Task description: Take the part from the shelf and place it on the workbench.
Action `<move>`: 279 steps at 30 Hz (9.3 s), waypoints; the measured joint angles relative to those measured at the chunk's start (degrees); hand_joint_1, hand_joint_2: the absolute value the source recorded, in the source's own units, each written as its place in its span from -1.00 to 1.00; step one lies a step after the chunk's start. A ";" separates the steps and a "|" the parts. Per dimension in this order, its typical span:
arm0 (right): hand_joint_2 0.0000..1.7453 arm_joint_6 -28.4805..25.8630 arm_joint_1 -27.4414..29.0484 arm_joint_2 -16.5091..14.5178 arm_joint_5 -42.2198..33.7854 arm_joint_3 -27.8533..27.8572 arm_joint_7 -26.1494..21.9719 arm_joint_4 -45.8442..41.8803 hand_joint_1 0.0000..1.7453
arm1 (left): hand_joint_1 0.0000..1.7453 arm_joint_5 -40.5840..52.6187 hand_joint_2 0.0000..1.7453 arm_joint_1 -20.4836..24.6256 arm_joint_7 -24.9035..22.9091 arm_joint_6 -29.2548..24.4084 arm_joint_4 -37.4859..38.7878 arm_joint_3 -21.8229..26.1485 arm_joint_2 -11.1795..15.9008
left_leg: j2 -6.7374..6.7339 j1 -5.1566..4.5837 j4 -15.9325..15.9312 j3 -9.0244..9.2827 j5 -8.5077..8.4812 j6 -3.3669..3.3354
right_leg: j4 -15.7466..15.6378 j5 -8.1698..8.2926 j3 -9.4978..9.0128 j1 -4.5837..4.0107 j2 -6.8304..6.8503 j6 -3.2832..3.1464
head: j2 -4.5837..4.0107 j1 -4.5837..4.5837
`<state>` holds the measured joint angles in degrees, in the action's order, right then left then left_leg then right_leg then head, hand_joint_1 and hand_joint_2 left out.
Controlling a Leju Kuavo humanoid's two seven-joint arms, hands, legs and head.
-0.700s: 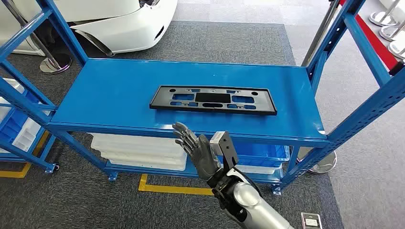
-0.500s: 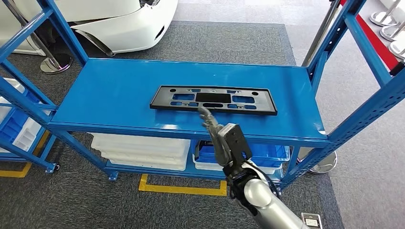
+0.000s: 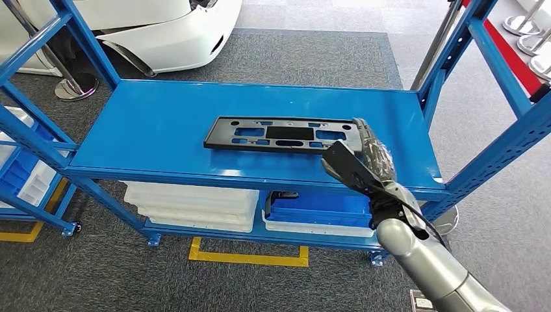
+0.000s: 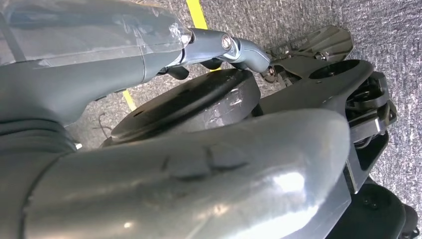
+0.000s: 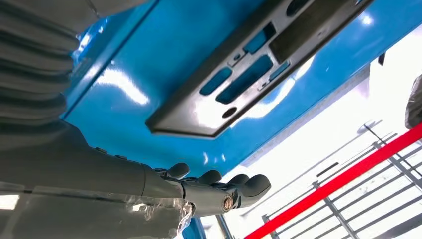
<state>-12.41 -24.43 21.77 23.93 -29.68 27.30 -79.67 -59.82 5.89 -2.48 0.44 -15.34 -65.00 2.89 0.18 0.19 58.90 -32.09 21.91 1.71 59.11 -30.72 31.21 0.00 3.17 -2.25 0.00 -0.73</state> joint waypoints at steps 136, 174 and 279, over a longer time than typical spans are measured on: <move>1.00 3.00 -18.32 0.09 22.32 -14.67 2.17 2.32 1.00 | -1.00 -2.98 1.00 1.24 4.96 -4.33 -1.73 -8.38 2.09 | 0.06 -0.01 0.09 -0.11 -0.07 -0.06 | 0.01 0.11 0.04 -0.01 0.06 0.17 | 0.00 0.15; 1.00 0.21 -15.71 2.98 9.25 -10.75 0.04 -4.80 1.00 | -1.00 -4.84 1.00 1.48 3.66 -4.94 -2.11 -8.37 3.37 | 0.53 0.49 13.81 -3.66 6.91 -0.24 | 1.28 5.05 6.70 -0.08 -2.98 -0.50 | 0.00 -1.13; 1.00 0.34 -13.92 5.08 12.07 -10.17 6.03 -5.28 1.00 | -1.00 -4.86 1.00 2.01 0.96 -1.63 -2.75 -8.94 2.85 | -1.18 -0.24 -1.28 -1.53 -2.86 -3.32 | 15.18 -0.60 13.22 1.21 -3.73 3.39 | 0.00 0.44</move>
<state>-12.07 -38.34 26.85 36.00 -39.85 33.33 -84.95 -64.68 7.90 -1.52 -1.19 -18.10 -73.94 5.74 -0.99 -0.05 57.62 -33.61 19.05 -1.61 74.28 -31.33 44.42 1.21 -0.56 1.13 0.00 -0.29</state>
